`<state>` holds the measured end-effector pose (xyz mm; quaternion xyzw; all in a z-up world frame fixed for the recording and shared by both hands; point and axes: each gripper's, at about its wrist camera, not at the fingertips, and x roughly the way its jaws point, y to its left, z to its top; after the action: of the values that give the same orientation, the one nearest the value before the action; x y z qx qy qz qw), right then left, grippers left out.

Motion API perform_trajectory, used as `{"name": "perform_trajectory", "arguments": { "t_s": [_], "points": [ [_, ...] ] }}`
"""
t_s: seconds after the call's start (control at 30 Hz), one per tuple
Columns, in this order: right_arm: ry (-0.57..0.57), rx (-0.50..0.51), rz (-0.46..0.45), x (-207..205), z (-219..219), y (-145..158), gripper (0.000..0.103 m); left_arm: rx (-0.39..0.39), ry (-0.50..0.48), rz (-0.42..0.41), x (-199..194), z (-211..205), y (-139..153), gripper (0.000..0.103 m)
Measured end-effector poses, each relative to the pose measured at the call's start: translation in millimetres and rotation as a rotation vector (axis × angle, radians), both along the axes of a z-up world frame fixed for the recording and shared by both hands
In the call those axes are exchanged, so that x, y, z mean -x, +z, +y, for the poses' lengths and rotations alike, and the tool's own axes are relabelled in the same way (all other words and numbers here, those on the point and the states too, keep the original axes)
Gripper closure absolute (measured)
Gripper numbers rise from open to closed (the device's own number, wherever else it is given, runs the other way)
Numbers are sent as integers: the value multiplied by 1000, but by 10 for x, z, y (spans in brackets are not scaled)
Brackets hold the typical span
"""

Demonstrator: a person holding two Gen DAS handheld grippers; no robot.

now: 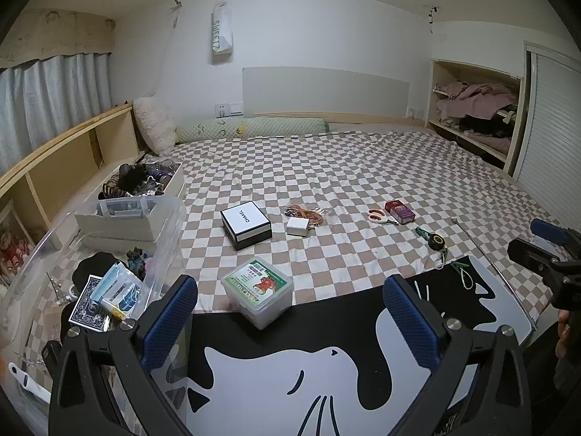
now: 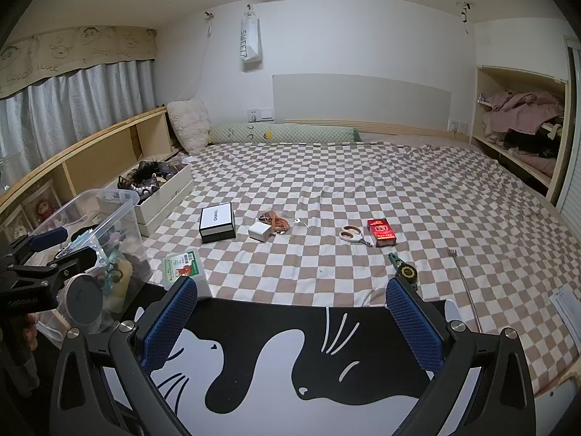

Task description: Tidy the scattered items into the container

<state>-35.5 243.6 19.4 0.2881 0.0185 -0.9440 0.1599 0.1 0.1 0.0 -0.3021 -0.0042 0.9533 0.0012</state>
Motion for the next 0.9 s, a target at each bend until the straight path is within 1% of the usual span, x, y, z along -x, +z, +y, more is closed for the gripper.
{"name": "perform_trajectory", "arguments": {
  "t_s": [0.27, 0.83, 0.9],
  "points": [
    [-3, -6, 7, -1, -32, 34, 0, 5, -3, 6, -8, 24, -6, 0],
    [-5, 2, -1, -2, -10, 8, 0, 14, -3, 10, -16, 83, -9, 0],
    [-4, 3, -1, -1, -4, 5, 0, 9, -7, 8, -3, 30, -1, 0]
  ]
}}
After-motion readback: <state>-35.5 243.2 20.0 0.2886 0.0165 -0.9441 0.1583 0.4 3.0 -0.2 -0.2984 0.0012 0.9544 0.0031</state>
